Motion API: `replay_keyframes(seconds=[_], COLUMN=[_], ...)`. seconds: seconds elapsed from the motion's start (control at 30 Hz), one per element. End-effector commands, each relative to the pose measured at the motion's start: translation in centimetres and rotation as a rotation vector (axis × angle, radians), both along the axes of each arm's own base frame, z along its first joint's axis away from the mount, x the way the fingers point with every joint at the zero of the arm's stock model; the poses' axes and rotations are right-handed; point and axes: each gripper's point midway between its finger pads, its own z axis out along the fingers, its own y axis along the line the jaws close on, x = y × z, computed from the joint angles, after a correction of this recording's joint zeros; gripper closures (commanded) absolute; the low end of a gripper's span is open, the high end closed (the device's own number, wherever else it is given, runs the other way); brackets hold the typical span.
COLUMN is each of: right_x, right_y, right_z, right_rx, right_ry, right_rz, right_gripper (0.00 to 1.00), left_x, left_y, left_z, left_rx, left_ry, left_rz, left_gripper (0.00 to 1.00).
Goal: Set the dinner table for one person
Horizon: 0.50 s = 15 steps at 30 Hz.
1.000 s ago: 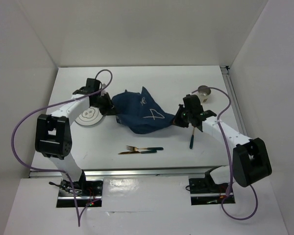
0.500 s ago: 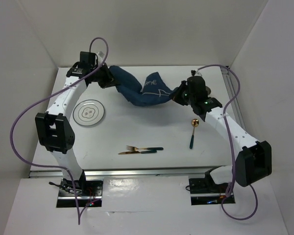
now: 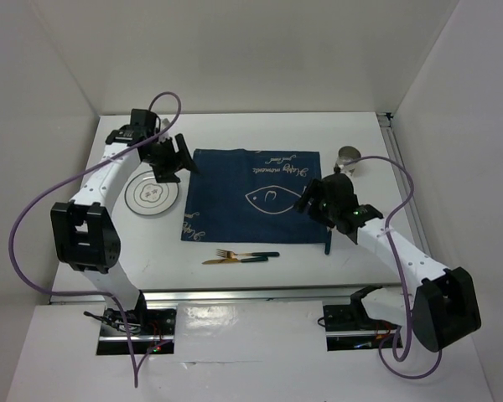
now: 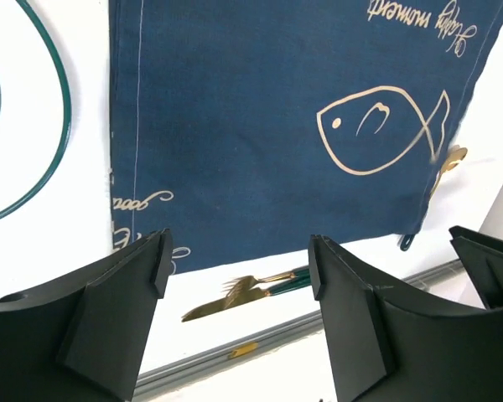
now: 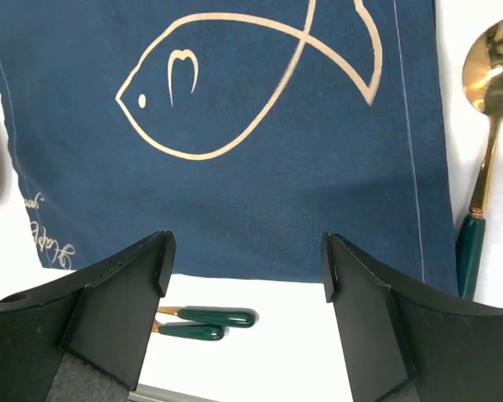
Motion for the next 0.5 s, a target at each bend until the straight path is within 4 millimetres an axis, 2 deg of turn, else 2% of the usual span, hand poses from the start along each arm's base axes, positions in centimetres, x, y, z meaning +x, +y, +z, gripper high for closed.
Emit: replay_keyframes(seconds=[0.0,0.03,0.07,0.1,0.13,0.17,0.23,0.27,0.3,0.33,0.37,0.4,0.47], right_x=[0.4,0.6,1.0,1.2,1.5,2.1,2.3,2.8,2.9,3.0,3.5,3.3,3.5], right_y=[-0.5,-0.8,-0.7,-1.0,-0.9,-0.5,0.4,0.9,1.2,1.9,2.4,2.6,2.8], right_z=[2.4,2.7,2.9,2.8,2.8,2.8,2.1,2.2,0.4,-0.2,-0.3,-2.7,-4.2], right_rx=[-0.025,-0.048,-0.061,-0.093,-0.106,-0.113,-0.125,-0.118,-0.143,-0.132,-0.125,-0.149,-0.176], right_ry=[-0.061,-0.070,-0.064,-0.054,-0.054,-0.048,-0.020,-0.010,0.048,0.071,0.090,0.174,0.233], right_rz=[-0.014,-0.017,-0.008,-0.004,0.007,0.027,0.100,0.111,0.146,0.182,0.195,0.222,0.262], right_gripper=[0.18,0.18,0.18,0.19,0.21,0.23,0.38,0.47,0.59,0.72,0.78,0.82,0.88], left_x=[0.2,0.3,0.2,0.1,0.1,-0.6,-0.6,-1.4,-1.3,-1.1,-1.4,-1.6,-1.3], left_y=[0.4,0.1,-0.1,-0.6,-0.9,-1.1,-1.7,-2.5,-2.7,-2.9,-2.9,-3.3,-3.2], left_z=[2.7,2.2,0.8,0.3,-0.3,-1.4,-2.9,-4.1,-4.9,-5.8,-6.8,-7.4,-8.9], left_rx=[0.032,0.017,0.011,0.012,0.013,0.024,0.021,0.023,0.033,0.046,0.048,0.051,0.064], left_ry=[-0.091,-0.073,-0.022,-0.002,0.012,0.044,0.050,0.070,0.080,0.093,0.119,0.137,0.169], left_rz=[-0.028,-0.038,-0.058,-0.071,-0.080,-0.085,-0.093,-0.115,-0.111,-0.115,-0.115,-0.128,-0.124], left_gripper=[0.18,0.20,0.23,0.29,0.47,0.58,0.80,0.93,1.00,1.00,1.00,1.00,1.00])
